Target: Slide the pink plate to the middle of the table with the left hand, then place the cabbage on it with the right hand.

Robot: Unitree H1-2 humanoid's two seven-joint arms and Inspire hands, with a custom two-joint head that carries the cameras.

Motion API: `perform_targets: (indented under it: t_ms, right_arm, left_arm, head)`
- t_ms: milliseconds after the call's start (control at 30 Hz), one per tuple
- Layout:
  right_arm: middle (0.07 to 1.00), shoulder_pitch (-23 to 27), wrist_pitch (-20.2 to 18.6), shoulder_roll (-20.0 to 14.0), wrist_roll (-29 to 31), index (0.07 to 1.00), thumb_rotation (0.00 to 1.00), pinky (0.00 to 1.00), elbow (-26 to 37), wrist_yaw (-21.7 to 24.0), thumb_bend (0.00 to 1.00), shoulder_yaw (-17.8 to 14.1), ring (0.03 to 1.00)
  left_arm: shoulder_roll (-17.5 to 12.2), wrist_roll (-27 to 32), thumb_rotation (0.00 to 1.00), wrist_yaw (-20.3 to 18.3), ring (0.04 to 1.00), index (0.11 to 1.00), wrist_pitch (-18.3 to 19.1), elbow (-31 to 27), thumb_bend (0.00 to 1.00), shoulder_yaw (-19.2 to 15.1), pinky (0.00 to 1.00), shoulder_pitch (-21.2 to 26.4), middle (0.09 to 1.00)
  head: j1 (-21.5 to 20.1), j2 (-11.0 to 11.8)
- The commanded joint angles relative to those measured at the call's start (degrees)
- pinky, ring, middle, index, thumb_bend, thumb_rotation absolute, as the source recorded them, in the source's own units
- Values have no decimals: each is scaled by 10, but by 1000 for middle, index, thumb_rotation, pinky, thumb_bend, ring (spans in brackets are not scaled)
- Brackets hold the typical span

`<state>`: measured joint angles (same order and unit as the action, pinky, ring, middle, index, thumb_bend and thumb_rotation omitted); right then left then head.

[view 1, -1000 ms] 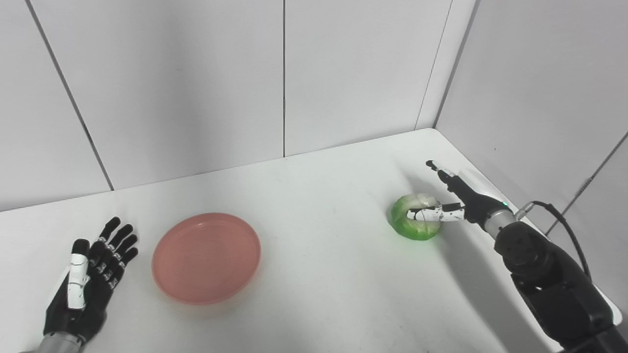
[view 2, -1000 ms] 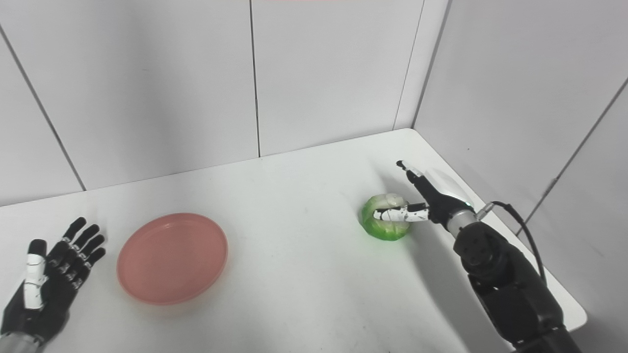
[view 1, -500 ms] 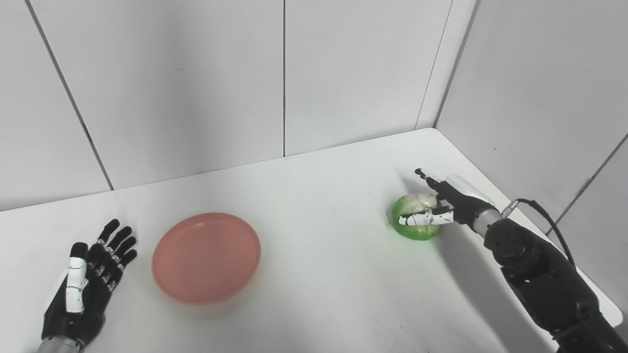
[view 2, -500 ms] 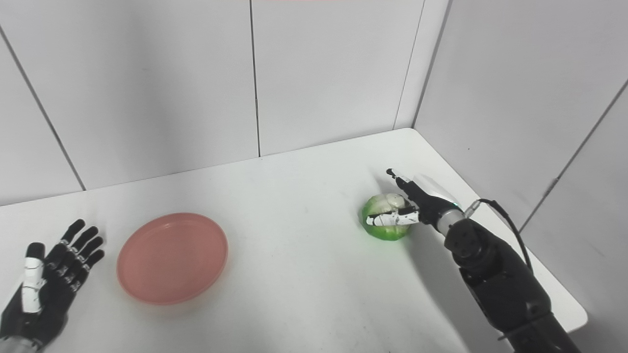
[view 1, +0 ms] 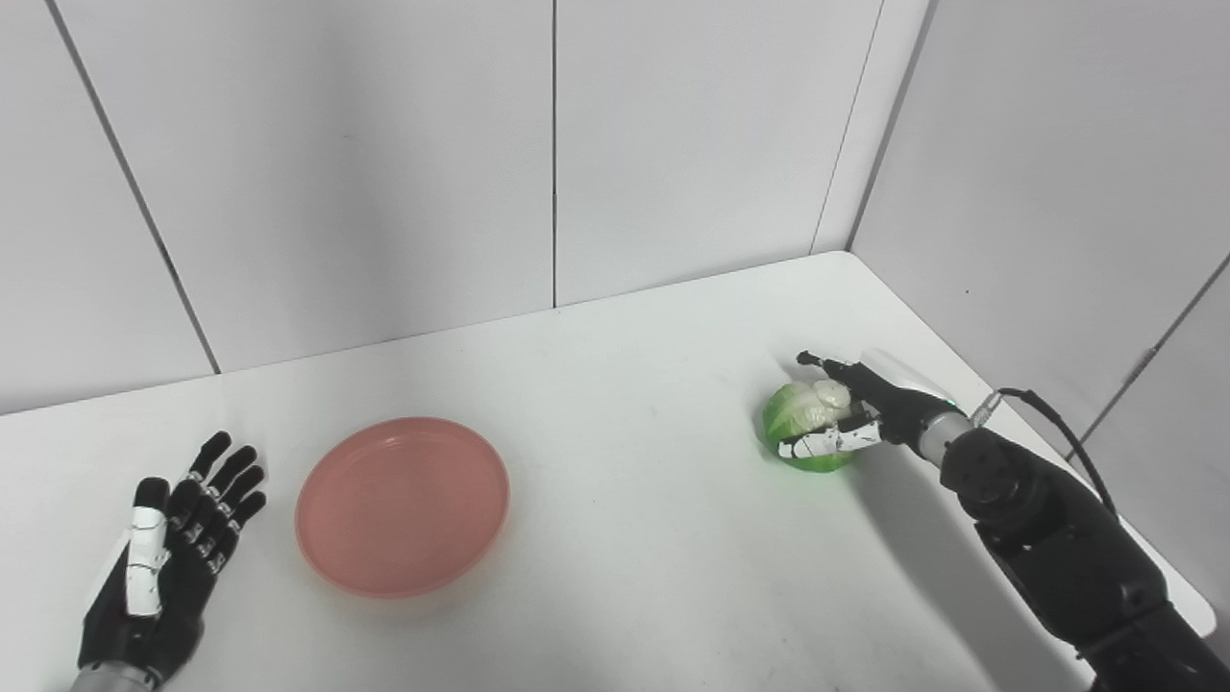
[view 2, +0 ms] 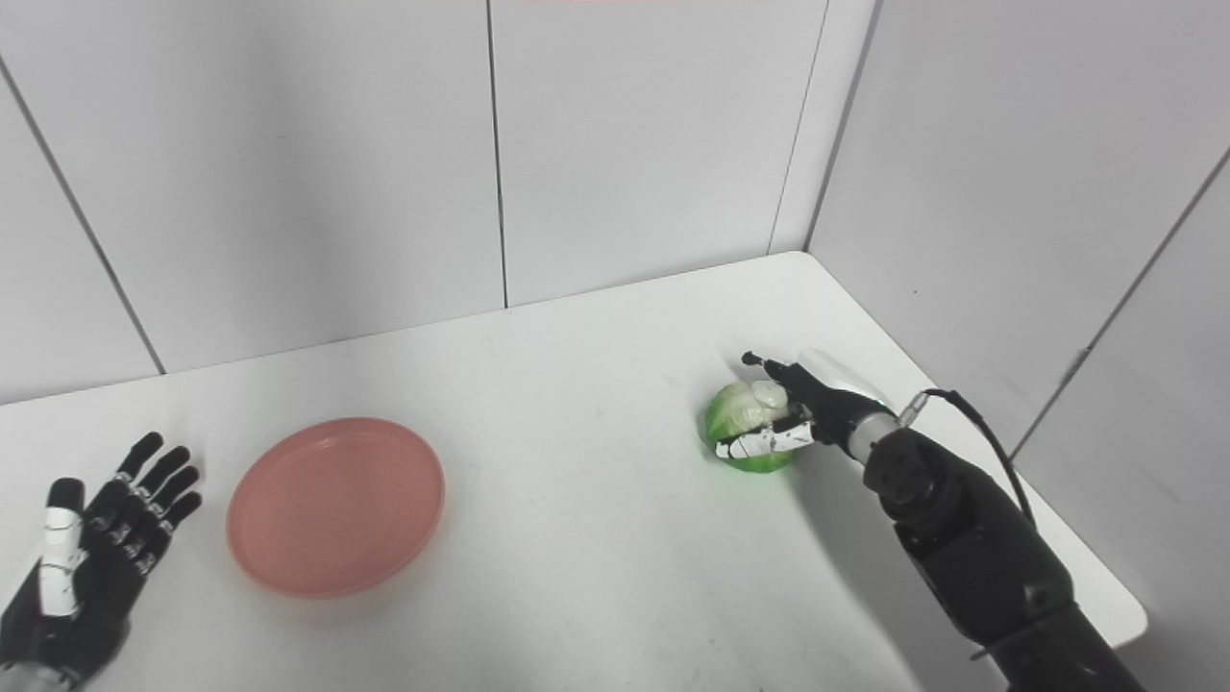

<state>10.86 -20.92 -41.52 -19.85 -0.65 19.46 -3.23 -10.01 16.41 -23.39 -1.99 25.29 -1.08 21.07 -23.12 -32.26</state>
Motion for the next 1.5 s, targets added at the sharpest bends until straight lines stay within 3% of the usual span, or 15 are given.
perform_targets:
  t_ms: [0,167,200,333,367,400,433,533,800,1033,1467]
  right_arm:
    - [942,20,-10,-21,6,919,370,874,17,0,1000,-10,937]
    - [875,16,33,-15,27,885,249,836,3,-18,1000,-22,871]
    - [806,16,43,-12,32,836,168,782,-1,-23,1000,-25,803]
    - [717,20,86,-2,29,739,79,698,-23,-52,962,-24,711]
    - [658,23,101,1,28,668,40,641,-30,-62,902,-23,648]
    - [607,26,118,7,25,563,91,593,-40,-76,675,-22,593]
    - [544,29,132,11,22,529,46,552,-48,-86,604,-21,547]
    - [474,34,153,18,22,506,4,485,-66,-101,536,-19,479]
    - [464,44,164,43,15,507,0,428,-88,-129,527,-16,456]
    - [465,47,165,43,21,507,0,404,-87,-132,527,-18,450]
    - [467,74,121,37,19,504,0,420,-1,-89,528,-9,459]
  left_arm:
    - [-8,-17,991,11,951,947,46,23,845,7,953,-29,946]
    - [-6,-13,981,12,954,945,52,17,848,6,959,-30,948]
    - [-6,-12,983,12,957,945,53,17,846,6,962,-30,951]
    - [-5,-9,982,12,962,946,61,9,845,6,968,-31,953]
    - [-5,-9,987,11,964,949,60,9,844,6,971,-32,955]
    - [-5,-9,988,11,965,951,61,8,846,6,972,-32,956]
    - [-5,-10,987,12,966,950,62,6,847,6,972,-32,957]
    - [-5,-10,993,12,965,949,63,5,839,7,976,-33,957]
    - [-4,-15,999,14,967,953,56,13,842,11,980,-31,960]
    - [-3,-19,1000,15,962,954,52,14,824,15,974,-31,957]
    - [16,-43,1000,44,954,953,56,-6,828,30,962,-35,956]
  head:
    - [1,-1]
    - [3,-2]
    - [3,-2]
    - [4,-4]
    - [4,-4]
    - [5,-4]
    - [5,-4]
    - [6,-5]
    - [10,-3]
    - [17,-1]
    - [61,3]
